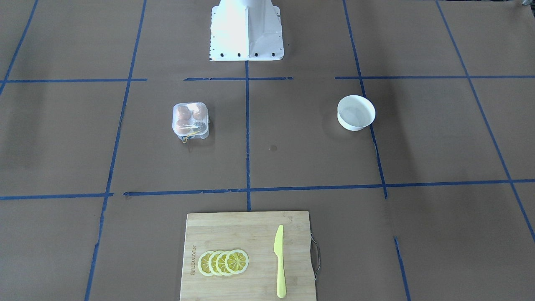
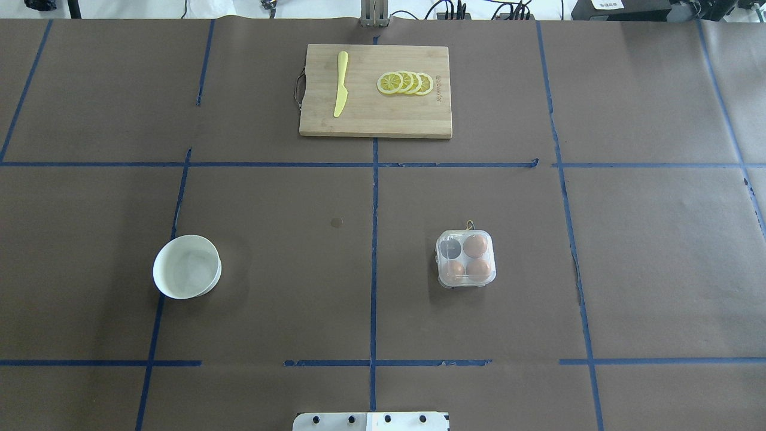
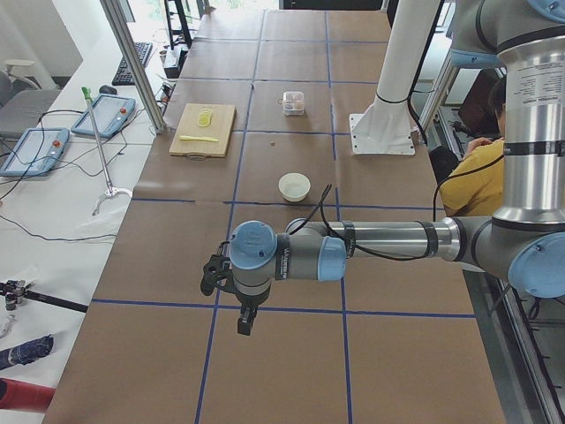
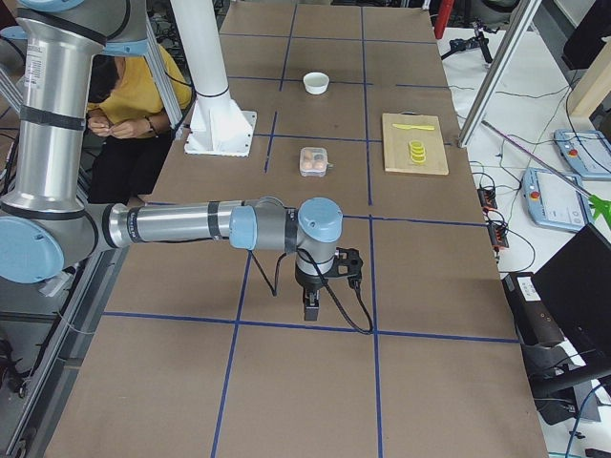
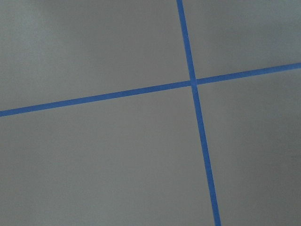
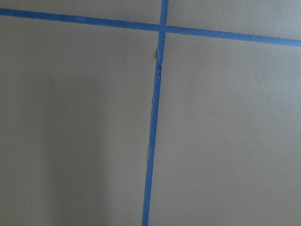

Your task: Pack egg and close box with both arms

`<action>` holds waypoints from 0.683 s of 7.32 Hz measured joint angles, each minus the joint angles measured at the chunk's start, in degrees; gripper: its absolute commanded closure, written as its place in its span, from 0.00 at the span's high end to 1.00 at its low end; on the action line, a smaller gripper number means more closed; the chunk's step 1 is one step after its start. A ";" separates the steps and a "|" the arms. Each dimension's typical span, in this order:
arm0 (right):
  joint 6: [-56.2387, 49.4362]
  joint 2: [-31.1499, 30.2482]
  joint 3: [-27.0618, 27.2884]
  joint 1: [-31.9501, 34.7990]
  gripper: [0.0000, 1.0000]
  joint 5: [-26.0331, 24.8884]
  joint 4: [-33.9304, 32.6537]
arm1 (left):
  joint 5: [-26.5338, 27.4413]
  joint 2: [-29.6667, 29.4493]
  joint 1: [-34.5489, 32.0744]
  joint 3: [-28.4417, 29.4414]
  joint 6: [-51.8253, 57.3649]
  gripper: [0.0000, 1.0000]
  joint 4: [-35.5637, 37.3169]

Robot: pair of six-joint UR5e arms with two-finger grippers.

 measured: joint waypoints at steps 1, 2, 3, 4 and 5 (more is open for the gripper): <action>0.00 0.04 0.01 -0.15 1.00 0.00 0.02 | 0.04 0.00 -0.01 0.01 0.00 1.00 0.00; 0.00 0.07 0.01 -0.33 1.00 0.00 0.04 | 0.06 0.00 -0.02 0.04 0.00 1.00 0.00; 0.00 0.09 0.01 -0.53 1.00 0.00 0.04 | 0.06 0.00 -0.02 0.06 0.00 1.00 0.00; 0.00 0.10 0.01 -0.70 1.00 0.00 0.06 | 0.06 0.00 -0.02 0.08 0.00 1.00 0.00; 0.00 0.10 0.01 -0.83 1.00 0.09 0.06 | 0.06 0.00 0.00 0.09 0.00 1.00 0.04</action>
